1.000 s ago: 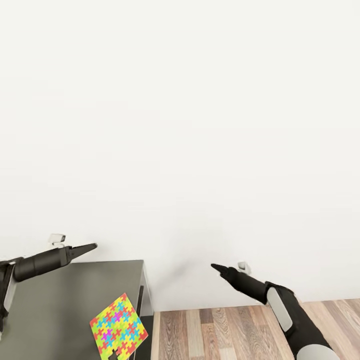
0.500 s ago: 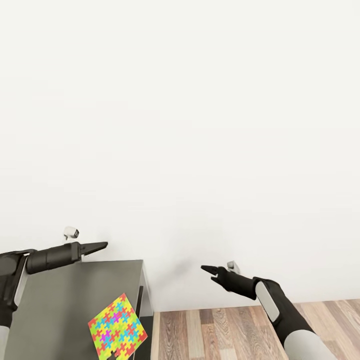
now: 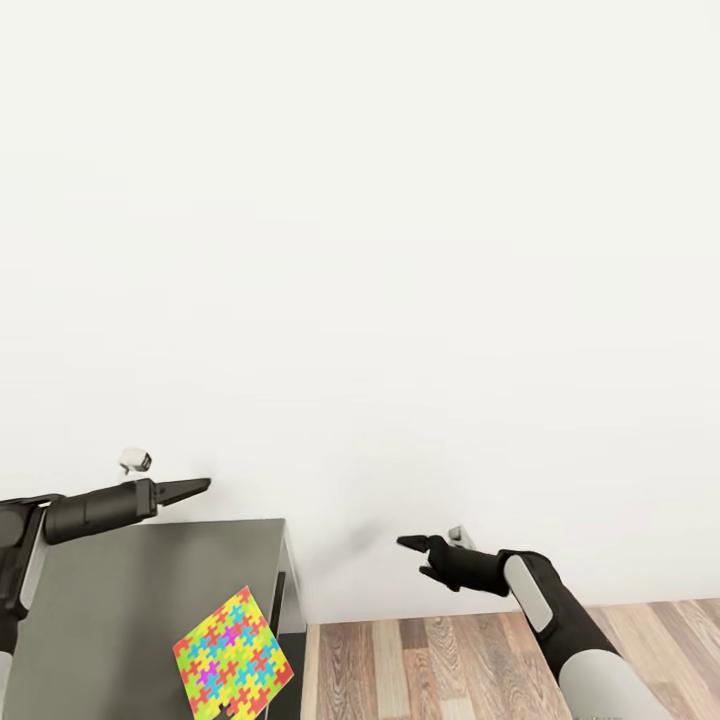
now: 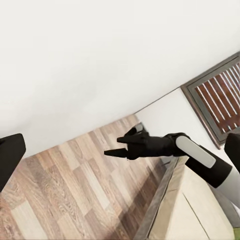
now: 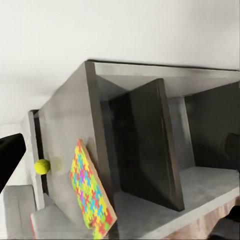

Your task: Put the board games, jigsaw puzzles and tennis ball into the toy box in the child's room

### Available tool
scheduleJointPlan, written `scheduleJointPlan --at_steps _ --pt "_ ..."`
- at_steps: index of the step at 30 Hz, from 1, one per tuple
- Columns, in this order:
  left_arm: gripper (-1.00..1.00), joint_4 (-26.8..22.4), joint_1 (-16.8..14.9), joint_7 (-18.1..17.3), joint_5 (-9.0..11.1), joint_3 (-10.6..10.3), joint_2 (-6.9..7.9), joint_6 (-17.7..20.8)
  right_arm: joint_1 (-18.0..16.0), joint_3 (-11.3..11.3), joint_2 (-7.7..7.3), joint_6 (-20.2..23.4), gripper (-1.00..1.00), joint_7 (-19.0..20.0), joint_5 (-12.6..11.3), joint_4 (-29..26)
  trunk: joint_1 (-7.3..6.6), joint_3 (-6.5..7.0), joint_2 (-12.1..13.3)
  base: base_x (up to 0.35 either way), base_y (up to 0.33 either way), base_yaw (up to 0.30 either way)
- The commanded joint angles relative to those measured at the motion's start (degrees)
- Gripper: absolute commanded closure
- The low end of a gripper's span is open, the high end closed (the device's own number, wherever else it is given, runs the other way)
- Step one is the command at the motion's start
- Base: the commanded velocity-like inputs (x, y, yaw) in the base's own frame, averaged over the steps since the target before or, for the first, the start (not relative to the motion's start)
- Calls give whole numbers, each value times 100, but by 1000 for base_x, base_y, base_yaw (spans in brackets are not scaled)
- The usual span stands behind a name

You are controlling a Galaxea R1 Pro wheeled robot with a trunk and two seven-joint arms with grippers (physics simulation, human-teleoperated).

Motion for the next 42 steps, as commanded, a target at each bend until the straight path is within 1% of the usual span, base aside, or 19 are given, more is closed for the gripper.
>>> scheduleJointPlan --at_steps 1,4,8,13,17,22,27,31,35,42 --pt "-100 -10 -4 -42 -34 9 10 60 -15 -19 44 219 -100 16 -24 -2 2 -9 -7 0 0 0" --pt "-100 -17 -5 -51 -28 37 24 60 -25 -20 135 429 -100 16 -67 -3 2 -9 -7 0 0 0" --pt "-100 -6 -15 -57 -28 70 32 60 -30 -21 194 517 -100 20 -89 -5 2 -9 -7 0 0 0" --pt "-100 25 -37 -112 -7 54 121 60 -32 -21 212 528 -100 24 -95 -9 111 -98 -208 0 0 0" --pt "-100 30 -40 -112 -5 34 156 60 -32 -21 215 528 -100 25 -96 -11 199 -170 -368 -51 0 0" --pt "-100 31 -40 -112 -20 23 166 60 -32 -26 216 510 -100 30 -91 -15 309 -260 -569 -213 0 0" --pt "-100 32 -40 -112 -20 19 161 60 -32 -32 216 494 -100 33 -89 -22 419 -350 -769 -67 0 0" --pt "-100 32 -40 -112 -11 19 160 60 -32 -37 212 370 -100 34 -88 -22 507 -421 -930 -15 0 0" --pt "-100 32 -40 -112 -12 17 161 60 -32 -29 213 105 -100 19 -95 -15 595 -493 -1090 -5 0 0" --pt "-100 32 -40 -112 -10 18 162 60 -32 -22 216 25 -100 26 -96 -19 748 -619 -1371 0 0 0"
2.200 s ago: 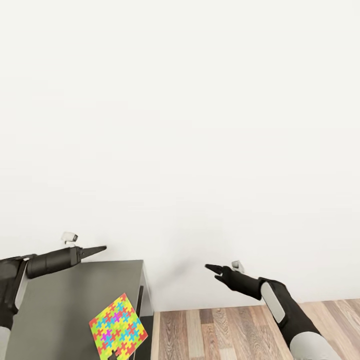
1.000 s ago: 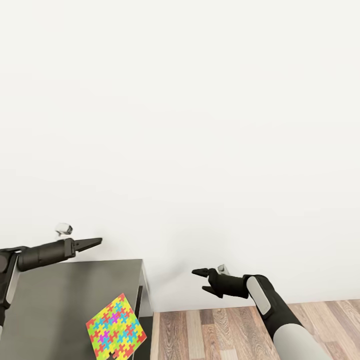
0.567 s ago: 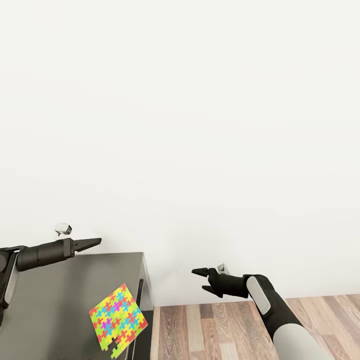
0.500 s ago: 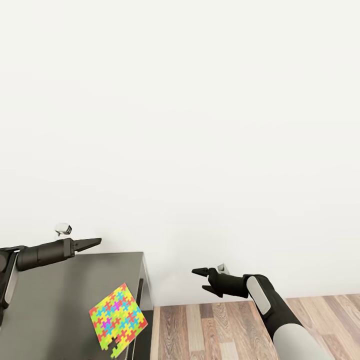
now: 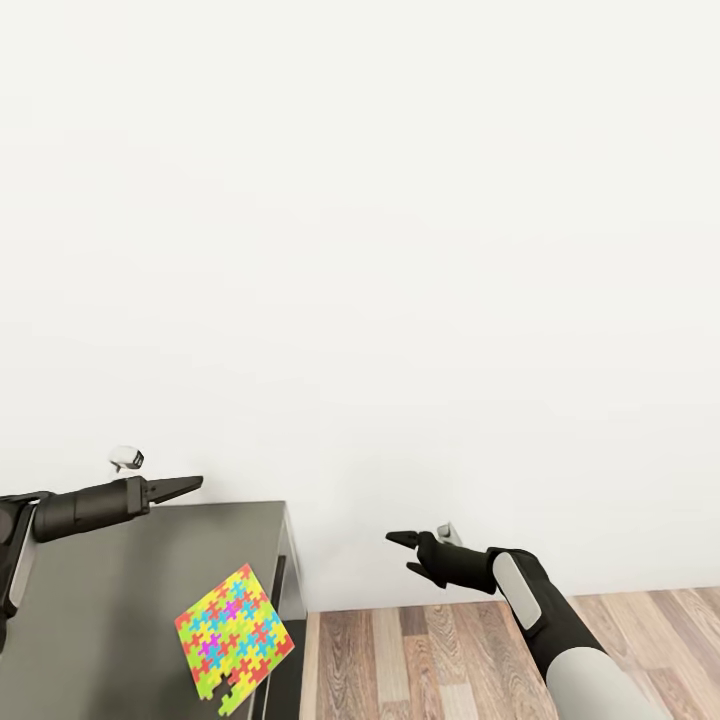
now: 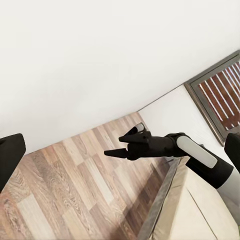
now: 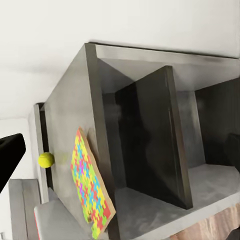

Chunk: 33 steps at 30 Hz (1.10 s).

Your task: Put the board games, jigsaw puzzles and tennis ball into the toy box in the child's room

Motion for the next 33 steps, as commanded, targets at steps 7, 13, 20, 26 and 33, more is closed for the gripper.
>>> scheduleJointPlan --at_steps 7,13,20,26,33 --pt "-100 -3 -4 -36 -28 3 5 60 -4 -36 7 30 -100 66 18 -16 155 -133 -288 0 0 0" --pt "-100 -3 -4 -36 -23 3 6 60 -4 -39 6 24 -100 175 18 -36 287 -241 -528 -133 0 0" --pt "-100 -6 -4 -36 -12 2 7 60 -4 -45 2 37 -100 248 16 -53 441 -366 -809 -58 0 0" --pt "-100 -31 -4 -36 -2 -6 7 60 -4 -48 5 19 -100 302 18 -55 572 -474 -1050 -4 0 0" --pt "-100 -37 -4 -36 -1 3 7 60 -4 -52 2 -9 -100 312 17 -56 726 -600 -1330 0 0 0"
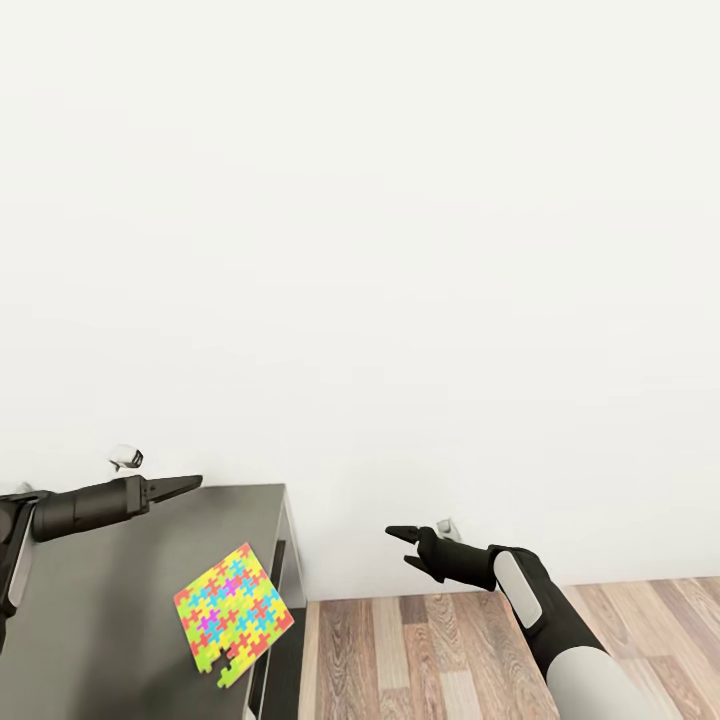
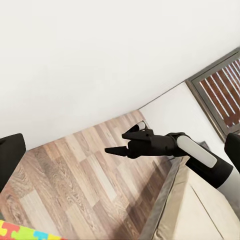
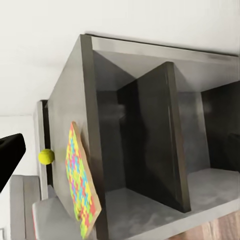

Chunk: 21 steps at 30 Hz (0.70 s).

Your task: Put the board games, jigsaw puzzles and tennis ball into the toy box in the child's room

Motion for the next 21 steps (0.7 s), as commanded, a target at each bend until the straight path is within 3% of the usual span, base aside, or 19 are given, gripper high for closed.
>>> scheduleJointPlan --at_steps 1,7,13,21 --pt "-100 -3 -4 -35 -28 3 0 60 -4 -28 9 35 -100 19 16 -1 23 -24 -46 0 0 0" --pt "-100 -3 -4 -35 -28 -1 5 60 -4 -28 9 34 -100 18 17 -1 155 -132 -286 0 0 0" --pt "-100 -3 -4 -35 -28 -1 7 60 -4 -29 9 -2 -100 25 17 -1 155 -132 -286 0 0 0" --pt "-100 -3 -4 -35 -51 -24 -14 60 -3 -4 12 -619 -100 -19 22 36 155 -132 -286 0 0 0"
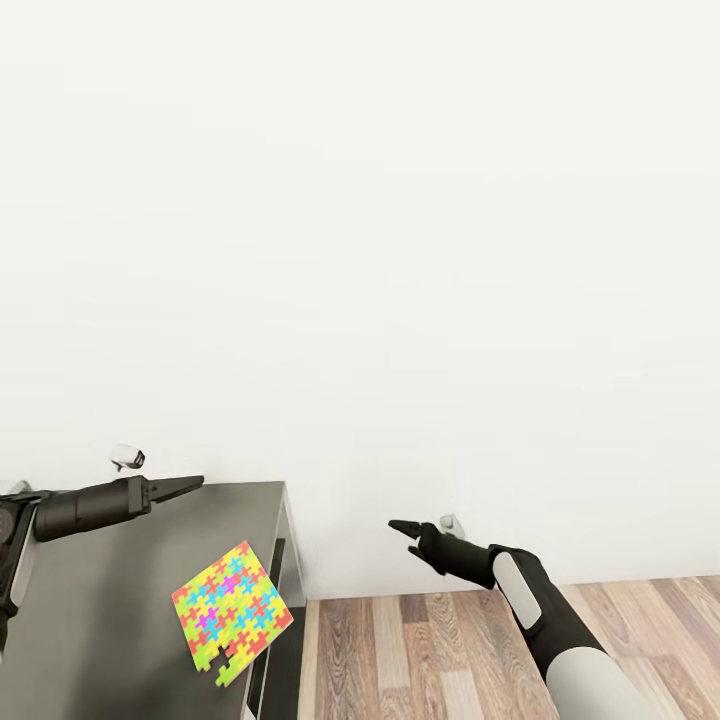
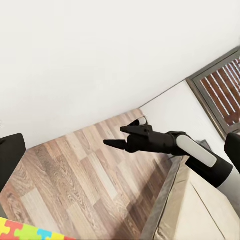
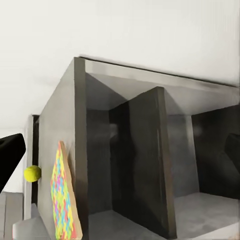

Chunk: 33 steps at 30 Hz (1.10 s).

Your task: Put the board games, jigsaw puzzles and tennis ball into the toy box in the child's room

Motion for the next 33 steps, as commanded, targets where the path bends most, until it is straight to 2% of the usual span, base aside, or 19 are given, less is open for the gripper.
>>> scheduleJointPlan --at_steps 1,7,10,13,16,19,23,29,33 --pt "-100 -3 -4 -36 -36 0 -7 57 -4 -24 7 -25 -100 -2 1 5 0 -6 -4 0 0 0" --pt "-100 -8 2 -36 -49 -4 -13 40 -4 3 14 -98 -100 -90 27 36 0 -6 -4 0 0 0" --pt "-100 -10 4 -36 -52 -5 -15 25 -5 18 33 -19 -100 -271 34 85 0 -6 -4 0 0 0" --pt "-100 -14 7 -36 -47 -5 -24 16 -5 26 118 171 -100 -433 25 115 0 -6 -4 0 0 0" --pt "-100 -18 11 -36 -45 -2 -32 -3 -8 32 271 422 -100 -481 30 113 0 -6 -4 0 0 0" --pt "-100 -19 13 -36 -43 -9 -36 -47 -18 35 491 640 -100 -531 57 93 0 -6 -4 0 0 0" --pt "-100 -24 13 -36 -23 -101 -38 -68 -33 37 600 718 -100 -545 57 82 0 -6 -4 0 0 0" --pt "-100 -28 14 -36 -9 -294 -38 -76 -41 36 661 765 -100 -521 22 78 0 -6 -4 0 0 0" --pt "-100 -29 14 -36 -2 -348 -38 -77 -43 68 800 766 -100 -556 43 83 0 -6 -4 -24 6 0"
